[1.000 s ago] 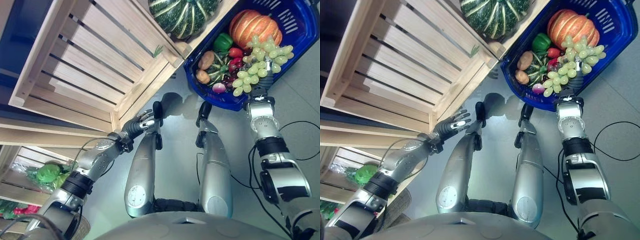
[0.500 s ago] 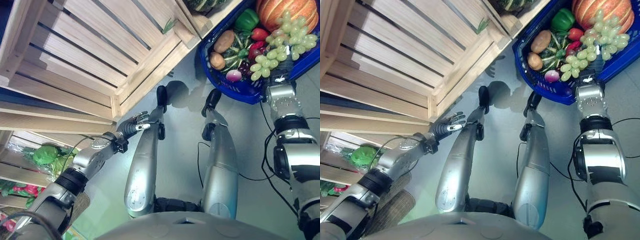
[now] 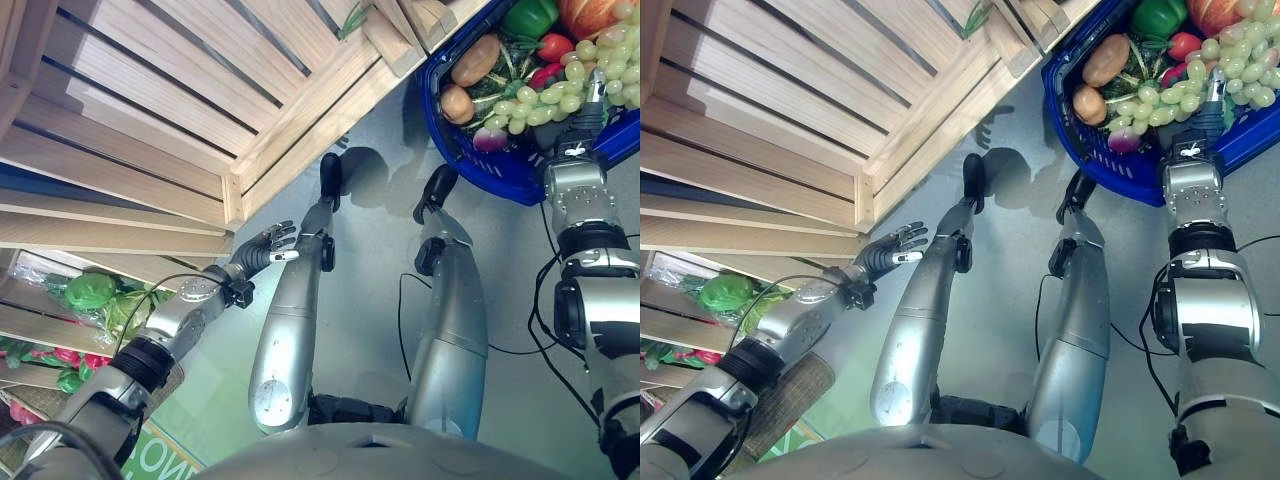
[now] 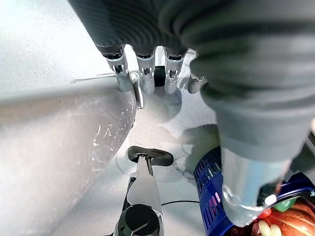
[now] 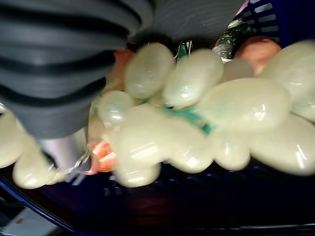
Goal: Pick up fruits and vegetables into the basket
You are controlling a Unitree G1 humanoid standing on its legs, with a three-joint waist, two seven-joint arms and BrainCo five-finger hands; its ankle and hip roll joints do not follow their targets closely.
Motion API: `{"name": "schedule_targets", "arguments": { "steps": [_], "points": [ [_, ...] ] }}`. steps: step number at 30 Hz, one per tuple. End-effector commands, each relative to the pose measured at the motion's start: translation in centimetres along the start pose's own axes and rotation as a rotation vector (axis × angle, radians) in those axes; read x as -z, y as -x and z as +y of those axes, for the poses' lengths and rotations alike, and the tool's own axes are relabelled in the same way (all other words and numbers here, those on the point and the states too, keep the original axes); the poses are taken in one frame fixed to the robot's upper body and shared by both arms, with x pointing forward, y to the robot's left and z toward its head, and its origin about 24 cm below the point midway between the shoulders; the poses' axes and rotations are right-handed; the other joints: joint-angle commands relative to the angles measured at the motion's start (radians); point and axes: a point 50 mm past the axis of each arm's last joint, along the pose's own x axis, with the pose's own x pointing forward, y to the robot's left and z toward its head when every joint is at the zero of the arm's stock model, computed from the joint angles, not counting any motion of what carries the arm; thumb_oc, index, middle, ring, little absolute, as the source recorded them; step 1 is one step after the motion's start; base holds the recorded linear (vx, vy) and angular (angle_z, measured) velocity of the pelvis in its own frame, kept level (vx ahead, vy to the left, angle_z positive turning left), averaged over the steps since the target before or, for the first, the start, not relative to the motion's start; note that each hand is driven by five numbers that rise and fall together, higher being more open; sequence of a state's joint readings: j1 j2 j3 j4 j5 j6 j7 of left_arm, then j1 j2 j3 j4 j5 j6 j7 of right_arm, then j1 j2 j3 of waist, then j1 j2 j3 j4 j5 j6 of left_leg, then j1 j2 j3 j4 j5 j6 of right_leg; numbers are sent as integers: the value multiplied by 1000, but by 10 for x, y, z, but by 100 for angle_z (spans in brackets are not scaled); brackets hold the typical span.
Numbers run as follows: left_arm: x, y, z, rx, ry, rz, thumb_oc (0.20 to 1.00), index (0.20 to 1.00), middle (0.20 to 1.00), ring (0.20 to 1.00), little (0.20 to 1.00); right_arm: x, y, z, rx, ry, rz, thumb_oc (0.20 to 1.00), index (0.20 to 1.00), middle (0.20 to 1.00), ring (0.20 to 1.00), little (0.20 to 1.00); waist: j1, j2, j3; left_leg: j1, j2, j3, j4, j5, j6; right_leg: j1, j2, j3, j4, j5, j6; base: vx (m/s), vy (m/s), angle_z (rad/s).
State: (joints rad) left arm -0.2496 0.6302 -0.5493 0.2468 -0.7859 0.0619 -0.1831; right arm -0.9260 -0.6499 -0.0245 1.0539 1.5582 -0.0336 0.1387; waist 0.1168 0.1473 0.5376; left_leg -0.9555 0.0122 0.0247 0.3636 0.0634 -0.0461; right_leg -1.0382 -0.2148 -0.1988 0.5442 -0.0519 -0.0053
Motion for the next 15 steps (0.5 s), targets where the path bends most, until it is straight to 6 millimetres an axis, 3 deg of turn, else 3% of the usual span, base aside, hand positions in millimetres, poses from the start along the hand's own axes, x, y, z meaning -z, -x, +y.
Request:
{"name": "schedule_targets", "arguments": {
  "steps": [1, 4, 7, 9, 10, 15],
  "points": [
    [30, 2, -26, 66, 67, 37, 1000, 1000, 1000, 1000, 1000, -42, 5, -8, 102, 153, -182, 1000, 1000, 1000, 1000, 1000, -9, 134, -18, 10, -20, 50, -4, -16, 44, 11, 59, 2, 77, -44, 42, -72, 39, -1],
    [41, 7, -30, 87, 100, 45, 1000, 1000, 1000, 1000, 1000, -55, 10, -4, 144, 212, -335, 1000, 1000, 1000, 1000, 1000, -14, 124, -18, 56, -19, 55, -21, -19, 41, 60, 65, -8, 49, -38, 40, -24, 70, -1],
    [51, 13, -32, 73, 137, 45, 1000, 1000, 1000, 1000, 1000, -51, 20, -9, 170, 271, -414, 1000, 1000, 1000, 1000, 1000, -30, 102, -18, 114, -21, 62, -34, -26, 39, 121, 77, -13, 19, -33, 37, 6, 131, -2],
    [60, 17, -32, 53, 170, 59, 1000, 1000, 1000, 1000, 1000, -48, 30, -19, 222, 297, -469, 1000, 1000, 1000, 1000, 1000, -42, 82, -18, 189, -27, 59, -41, -55, 33, 199, 85, -6, 3, -52, 44, 26, 123, -5],
    [59, 17, -31, 48, 173, 51, 1000, 1000, 1000, 1000, 1000, -48, 32, -19, 217, 291, -482, 1000, 1000, 1000, 1000, 1000, -45, 76, -18, 185, -25, 68, -49, -34, 39, 201, 87, -21, -11, -30, 35, -50, 103, -10],
    [70, 27, -23, -8, 205, 55, 1000, 1000, 1000, 1000, 1000, -36, 60, -47, 335, 344, -542, 1000, 1000, 1000, 1000, 1000, -71, 25, -18, 314, -22, 67, -83, -38, 38, 338, 104, -21, -71, -16, 39, 1, 96, -9]
  ]
}}
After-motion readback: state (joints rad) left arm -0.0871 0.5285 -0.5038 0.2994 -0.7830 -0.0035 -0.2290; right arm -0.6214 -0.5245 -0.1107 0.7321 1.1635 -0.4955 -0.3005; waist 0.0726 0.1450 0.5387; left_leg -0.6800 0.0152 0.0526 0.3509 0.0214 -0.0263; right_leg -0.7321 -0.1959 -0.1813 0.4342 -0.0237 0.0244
